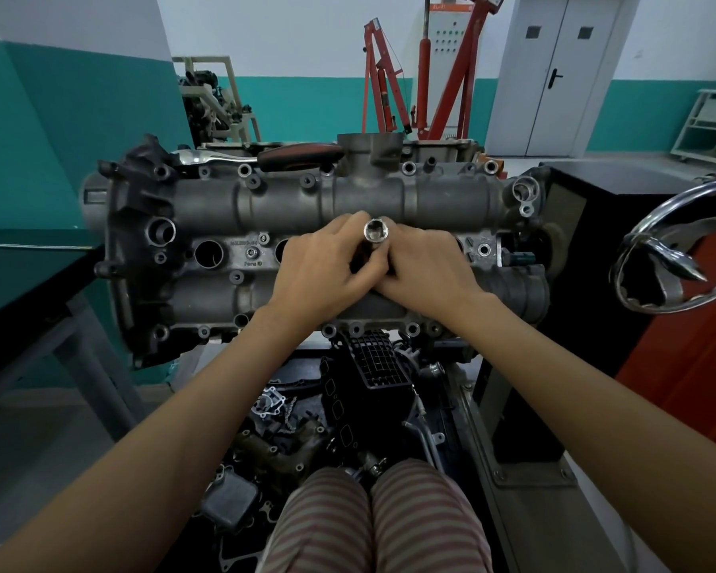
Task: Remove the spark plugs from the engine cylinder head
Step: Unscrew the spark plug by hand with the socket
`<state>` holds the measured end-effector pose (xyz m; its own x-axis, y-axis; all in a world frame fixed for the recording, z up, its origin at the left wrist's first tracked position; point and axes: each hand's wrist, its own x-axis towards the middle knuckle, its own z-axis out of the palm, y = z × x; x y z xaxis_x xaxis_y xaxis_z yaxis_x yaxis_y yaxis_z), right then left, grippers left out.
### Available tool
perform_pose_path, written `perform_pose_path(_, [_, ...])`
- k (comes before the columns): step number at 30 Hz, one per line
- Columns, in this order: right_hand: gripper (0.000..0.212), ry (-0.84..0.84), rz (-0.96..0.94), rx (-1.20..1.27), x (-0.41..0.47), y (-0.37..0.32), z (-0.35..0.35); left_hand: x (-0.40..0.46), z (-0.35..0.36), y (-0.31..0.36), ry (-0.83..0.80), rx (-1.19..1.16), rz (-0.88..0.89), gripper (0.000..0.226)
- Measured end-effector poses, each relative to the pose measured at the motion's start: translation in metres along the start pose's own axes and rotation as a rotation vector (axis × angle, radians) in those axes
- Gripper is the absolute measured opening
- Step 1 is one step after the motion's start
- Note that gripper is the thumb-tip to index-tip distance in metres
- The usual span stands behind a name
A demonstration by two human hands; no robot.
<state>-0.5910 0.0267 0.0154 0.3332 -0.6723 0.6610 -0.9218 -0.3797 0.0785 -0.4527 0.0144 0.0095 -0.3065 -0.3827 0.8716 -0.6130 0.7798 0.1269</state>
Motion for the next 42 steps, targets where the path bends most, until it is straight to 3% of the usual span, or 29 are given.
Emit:
perform_pose_path(5, [0.051,-0.006,0.03,-0.056,0.0005,0.0003,0.0005,-0.0001,0.0009,-0.0035,0.064,0.01,-0.006,0.039])
perform_pose_path(12, [0.029,-0.037,-0.008,-0.017,0.0005,0.0015,-0.0004,-0.0005,-0.0002,-0.0007,-0.015,-0.026,-0.005,0.029])
perform_pose_path(15, [0.038,0.0,0.008,0.015,0.0006,0.0003,-0.0005,-0.0004,0.0003,-0.0011,-0.018,-0.017,-0.024,0.021])
perform_pose_path(18, [0.049,-0.006,0.015,-0.01,0.0009,0.0015,0.0,-0.0005,0.0006,-0.0034,0.005,-0.03,-0.045,0.035])
perform_pose_path(28, [0.045,0.004,-0.014,0.009,0.0006,0.0009,-0.0001,-0.0005,-0.0008,-0.0005,-0.025,-0.033,-0.03,0.025])
perform_pose_path(33, [0.056,-0.017,0.036,-0.043,0.0022,0.001,0.0008,0.0013,-0.0019,-0.0028,-0.009,-0.055,-0.04,0.042])
perform_pose_path(38, [0.036,-0.045,0.01,-0.034,0.0017,0.0031,0.001,0.0003,-0.0019,-0.0019,-0.032,-0.033,-0.036,0.039])
perform_pose_path(42, [0.035,-0.015,0.001,-0.005,0.0005,0.0,-0.0012,-0.0006,-0.0014,-0.0006,-0.02,-0.028,-0.016,0.025])
